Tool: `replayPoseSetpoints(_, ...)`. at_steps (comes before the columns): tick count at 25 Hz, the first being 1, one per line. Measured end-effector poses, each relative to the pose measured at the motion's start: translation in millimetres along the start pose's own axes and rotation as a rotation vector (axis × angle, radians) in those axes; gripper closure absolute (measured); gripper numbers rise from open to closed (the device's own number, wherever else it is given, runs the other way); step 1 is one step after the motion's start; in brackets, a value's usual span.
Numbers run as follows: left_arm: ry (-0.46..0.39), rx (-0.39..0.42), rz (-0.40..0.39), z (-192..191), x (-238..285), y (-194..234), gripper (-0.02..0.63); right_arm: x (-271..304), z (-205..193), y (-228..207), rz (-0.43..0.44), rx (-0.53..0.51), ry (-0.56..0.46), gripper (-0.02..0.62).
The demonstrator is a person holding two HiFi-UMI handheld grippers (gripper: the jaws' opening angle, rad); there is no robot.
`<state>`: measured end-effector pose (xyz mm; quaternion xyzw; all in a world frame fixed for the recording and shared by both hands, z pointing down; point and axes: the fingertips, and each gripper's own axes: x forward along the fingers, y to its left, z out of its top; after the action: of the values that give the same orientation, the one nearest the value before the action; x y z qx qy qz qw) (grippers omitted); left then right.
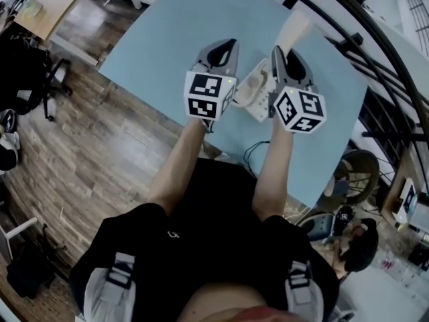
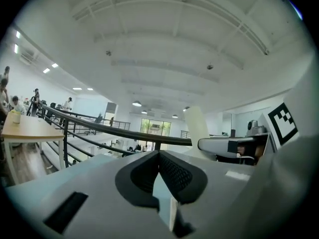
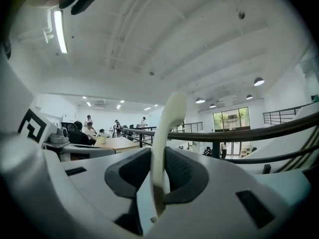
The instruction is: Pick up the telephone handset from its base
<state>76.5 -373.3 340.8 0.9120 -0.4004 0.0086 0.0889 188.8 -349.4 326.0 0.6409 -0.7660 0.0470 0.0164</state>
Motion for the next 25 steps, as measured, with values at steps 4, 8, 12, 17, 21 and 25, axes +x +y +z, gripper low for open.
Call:
replayPoseSetpoints(4, -0.040, 0.108, -0.001, 22, -1, -7, 0.606, -7, 16, -4, -0.030, -0.029, -0.045, 0.518)
replayPoseSetpoints(8, -0.065, 0.112, -0.022, 33, 0, -13, 0.606, -13, 21, -10, -0.088, -0.095, -0.027, 0.517)
replayPoseSetpoints(12, -0.068, 0.110, -0.039, 34, 0, -17, 0.606, -17, 22, -11, -0.096, -0.094, -0.035, 0.517)
replayPoseSetpoints(17, -0.058, 0.104, -0.046, 29, -2, -16, 0.606, -20, 20, -11, -0.104, -0.095, -0.027, 0.517)
replayPoseSetpoints(21, -0.053, 0.087, -0.037, 26, -3, -11, 0.606, -20, 17, -11, -0.103, -0.094, -0.022, 0.515)
replayPoseSetpoints(25, -0.048, 0.085, -0.037, 23, -3, -8, 0.606, -19, 15, -9, -0.105, -0.091, -0.020, 0.515)
